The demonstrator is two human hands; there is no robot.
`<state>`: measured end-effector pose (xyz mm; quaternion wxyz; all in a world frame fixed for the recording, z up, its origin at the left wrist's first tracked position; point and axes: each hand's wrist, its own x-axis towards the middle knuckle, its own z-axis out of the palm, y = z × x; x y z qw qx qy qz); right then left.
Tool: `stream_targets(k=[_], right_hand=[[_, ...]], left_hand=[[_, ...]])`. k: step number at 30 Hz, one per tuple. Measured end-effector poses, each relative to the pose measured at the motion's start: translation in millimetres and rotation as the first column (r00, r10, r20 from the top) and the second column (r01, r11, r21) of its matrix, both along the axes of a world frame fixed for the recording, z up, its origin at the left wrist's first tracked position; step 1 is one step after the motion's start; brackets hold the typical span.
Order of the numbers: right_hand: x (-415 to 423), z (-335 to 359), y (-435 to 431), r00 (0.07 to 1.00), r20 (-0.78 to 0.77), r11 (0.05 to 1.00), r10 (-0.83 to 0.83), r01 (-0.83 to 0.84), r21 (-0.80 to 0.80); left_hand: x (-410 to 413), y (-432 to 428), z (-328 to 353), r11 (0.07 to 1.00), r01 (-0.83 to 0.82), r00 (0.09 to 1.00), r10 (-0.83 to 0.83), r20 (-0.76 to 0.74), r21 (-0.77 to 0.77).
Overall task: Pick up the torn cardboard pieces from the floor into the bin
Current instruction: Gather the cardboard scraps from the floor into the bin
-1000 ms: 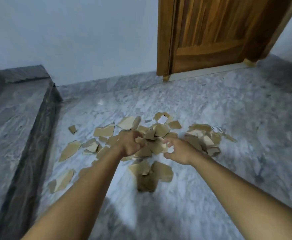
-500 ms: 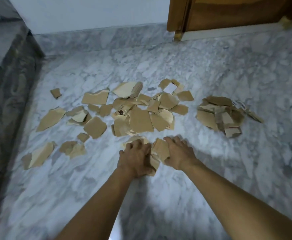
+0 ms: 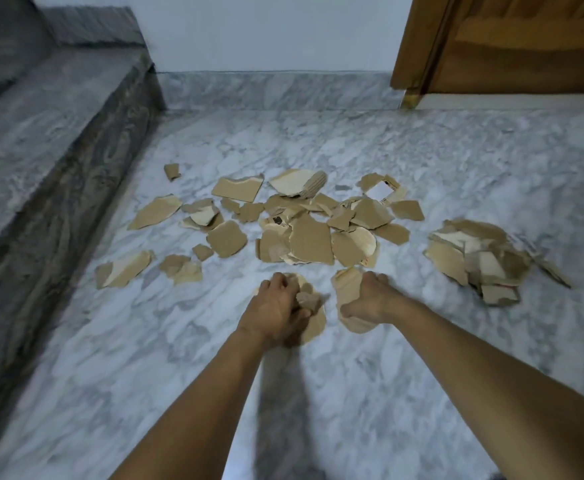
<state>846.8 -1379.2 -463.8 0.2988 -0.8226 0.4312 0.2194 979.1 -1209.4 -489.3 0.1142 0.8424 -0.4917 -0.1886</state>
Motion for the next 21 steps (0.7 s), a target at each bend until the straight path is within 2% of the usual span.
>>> stream_targets(k=[3,6,10,13,17,19,21], right_hand=[[9.3,15.5,2.5,0.985,0.038,0.986,0.168,-0.167,-0.027],[18.5,25.2,16.5,0.904,0.0,0.9,0.428,-0.426,-0.096],[28.9,22.5,42.6,0.764,-0.061,0.744,0.642,-0.641,-0.188],[29.7,5.2,56.4,0.709,-0.071,0.679,0.702,-0.696,-0.232],[17.4,-15.7,62.8,0.685,-0.014,0.636,0.728,-0.683,-0.359],[13.0,-17.2,59.6,0.686,0.008,0.645,0.727,-0.679,-0.352],[9.3,-13.6,52.2,0.721,0.054,0.702,0.691,-0.651,-0.289]], left_hand=[[27.5,6.3,16.9,0.994,-0.056,0.991,0.066,-0.114,0.093],[57.3,16.1,34.3,0.982,-0.047,0.973,0.086,-0.214,0.181],[75.3,17.8,48.9,0.942,-0.011,0.994,0.047,-0.101,0.336],[77.9,5.0,49.0,0.934,0.03,1.0,-0.026,-0.017,0.355],[76.5,-18.8,40.7,0.926,0.115,0.99,-0.138,0.04,0.358],[74.6,-29.2,35.3,0.921,0.169,0.978,-0.199,0.053,0.351],[71.7,-36.5,27.9,0.918,0.215,0.966,-0.251,0.067,0.333]])
